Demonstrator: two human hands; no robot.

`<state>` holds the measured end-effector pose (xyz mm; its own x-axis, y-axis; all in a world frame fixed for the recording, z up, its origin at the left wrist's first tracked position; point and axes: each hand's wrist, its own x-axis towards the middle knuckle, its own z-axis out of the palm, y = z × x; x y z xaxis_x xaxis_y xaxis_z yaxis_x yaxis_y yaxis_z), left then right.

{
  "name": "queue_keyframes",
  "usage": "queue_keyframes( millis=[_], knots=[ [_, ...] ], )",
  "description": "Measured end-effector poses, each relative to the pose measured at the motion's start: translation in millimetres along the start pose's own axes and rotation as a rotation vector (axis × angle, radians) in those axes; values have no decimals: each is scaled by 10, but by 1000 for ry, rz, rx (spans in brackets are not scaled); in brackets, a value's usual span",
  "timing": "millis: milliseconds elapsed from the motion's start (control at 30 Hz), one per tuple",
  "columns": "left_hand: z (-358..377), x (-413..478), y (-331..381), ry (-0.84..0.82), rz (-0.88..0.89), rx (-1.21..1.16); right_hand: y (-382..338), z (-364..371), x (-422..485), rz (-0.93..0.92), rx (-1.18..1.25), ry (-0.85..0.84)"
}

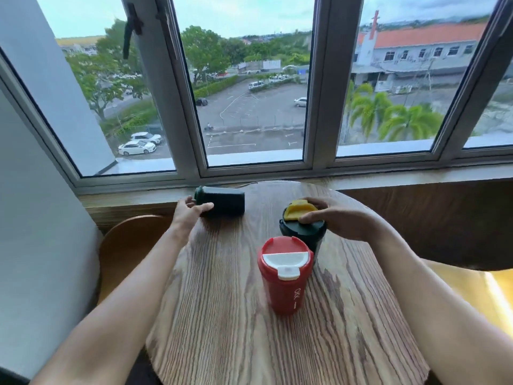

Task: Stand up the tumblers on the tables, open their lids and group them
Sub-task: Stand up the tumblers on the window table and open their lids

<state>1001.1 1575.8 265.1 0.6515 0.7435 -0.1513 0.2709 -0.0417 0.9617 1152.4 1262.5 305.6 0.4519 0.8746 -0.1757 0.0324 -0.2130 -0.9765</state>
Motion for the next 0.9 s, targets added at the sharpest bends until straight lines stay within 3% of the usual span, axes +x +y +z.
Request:
queue_keyframes(
  millis=[300, 500, 667, 900],
  knots=[
    [-136, 604, -106, -369, 5, -87, 160, 39, 86, 61, 258, 20],
    [-197, 595, -75, -359, 87, -58, 151, 51, 88, 59, 296, 27],
    [-84, 504, 263, -297, 350, 246, 126, 63, 72, 58, 291, 21],
    [372, 315, 698, -475, 484, 740, 127, 76, 44, 53, 294, 22]
  ],
)
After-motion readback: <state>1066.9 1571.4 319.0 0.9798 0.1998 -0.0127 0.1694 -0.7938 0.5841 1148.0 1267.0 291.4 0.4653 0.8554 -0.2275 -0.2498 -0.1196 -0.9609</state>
